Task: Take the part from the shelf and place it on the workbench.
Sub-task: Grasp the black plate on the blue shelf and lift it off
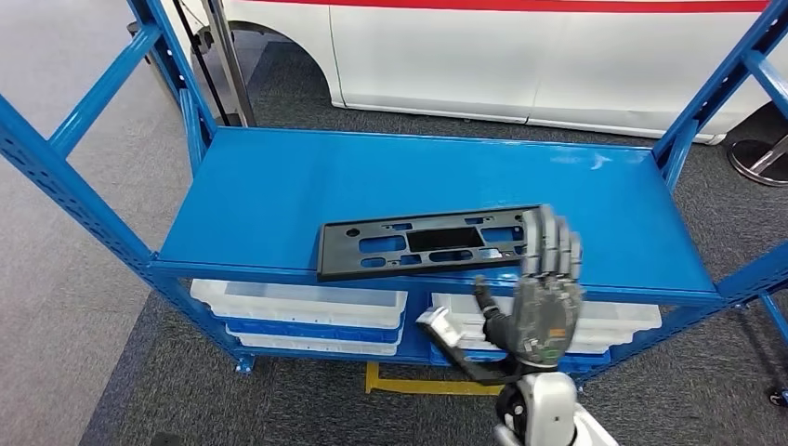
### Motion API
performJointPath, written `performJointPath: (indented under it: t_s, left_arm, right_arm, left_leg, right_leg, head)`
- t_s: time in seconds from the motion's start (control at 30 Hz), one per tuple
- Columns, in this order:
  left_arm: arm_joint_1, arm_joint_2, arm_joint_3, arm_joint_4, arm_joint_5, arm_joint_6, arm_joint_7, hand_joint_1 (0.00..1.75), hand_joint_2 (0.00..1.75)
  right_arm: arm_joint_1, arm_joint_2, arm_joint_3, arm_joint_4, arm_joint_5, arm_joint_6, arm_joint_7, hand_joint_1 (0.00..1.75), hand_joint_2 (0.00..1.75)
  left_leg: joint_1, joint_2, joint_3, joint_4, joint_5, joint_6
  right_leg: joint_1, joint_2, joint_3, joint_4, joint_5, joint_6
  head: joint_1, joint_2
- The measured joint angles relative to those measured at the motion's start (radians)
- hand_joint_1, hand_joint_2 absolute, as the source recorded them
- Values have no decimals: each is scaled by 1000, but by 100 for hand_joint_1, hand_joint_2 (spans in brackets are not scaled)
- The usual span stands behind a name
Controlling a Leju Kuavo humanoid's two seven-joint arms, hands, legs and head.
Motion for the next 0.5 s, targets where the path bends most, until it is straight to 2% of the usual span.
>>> performJointPath:
  t_s: [0.03, 0.1, 0.13, 0.17, 0.2, 0.23, 0.27, 0.33, 0.4, 0.47, 0.5]
  left_arm:
    - [-2, 0, 0, 0, -3, -1, -4, 0, 0]
    - [-3, -1, 0, 0, -5, -1, -8, 0, 0]
    - [-3, -2, 0, 0, -5, -1, -8, 0, 0]
    - [-3, -2, 0, 0, -5, -1, -9, 0, 0]
    - [-3, -2, 0, 0, -5, -1, -9, 0, 0]
    - [-4, -3, 0, 0, -5, -1, -9, 0, 0]
    - [-5, -4, 0, 0, -5, -2, -9, 0, 0]
    - [-6, -9, 0, 1, -5, -3, -9, 0, 0]
    - [-7, -13, 0, 1, -5, -4, -9, 0, 0]
    - [-8, -15, 0, 1, -5, -4, -9, 0, 0]
    - [-8, -17, 0, 2, -5, -4, -9, 0, 0]
  right_arm:
    - [-17, -10, 51, 31, 0, 0, 0, 0, 175]
    - [-42, -23, 125, 84, 0, 0, 0, 0, 175]
    - [-50, -28, 153, 105, 0, 0, 0, 0, 175]
    - [-55, -32, 177, 123, 0, 0, 0, 0, 175]
    - [-58, -34, 197, 138, 0, 0, 0, 0, 175]
    - [-59, -36, 212, 150, 0, 0, 0, 0, 175]
    - [-59, -36, 220, 158, 0, 0, 0, 0, 175]
    - [-52, -31, 226, 170, 0, -1, -4, 0, 175]
    - [-32, -14, 215, 182, 0, -1, -27, 0, 175]
    - [-6, 14, 182, 196, 0, -1, -79, 0, 175]
    - [5, 28, 160, 202, 0, -1, -107, 0, 175]
  left_leg:
    - [2, -1, 0, -5, 4, 7]
    - [2, -3, -2, -7, 7, 13]
    - [1, -4, -3, -7, 7, 14]
    - [0, -5, -3, -6, 7, 14]
    - [-1, -6, -2, -6, 6, 14]
    - [-2, -7, 0, -6, 5, 13]
    - [-3, -7, 2, -6, 4, 12]
    - [-6, -9, 4, -6, 1, 6]
    - [-6, -9, 3, -8, 0, -5]
    - [-5, -8, 6, -10, -2, -17]
    - [-5, -7, 3, 0, -12, -22]
  right_leg:
    - [-1, 0, -15, 35, -24, 4]
    - [-4, 0, -73, 155, -86, 10]
    - [-5, 0, -103, 213, -106, 12]
    - [-5, 0, -120, 245, -109, 13]
    - [-5, 0, -120, 241, -93, 11]
    - [-5, 0, -100, 196, -59, 7]
    - [-3, 0, -68, 125, -20, 0]
    - [4, 0, -12, 7, 24, -14]
    - [11, 0, 0, -25, 26, -21]
    - [8, -1, 4, -37, 31, -27]
    - [5, -2, 9, -45, 34, -32]
  head:
    - [0, 0]
    - [0, 0]
    - [0, 0]
    - [0, 0]
    - [0, 0]
    - [0, 0]
    - [0, 0]
    - [0, 0]
    - [0, 0]
    - [0, 0]
    - [0, 0]
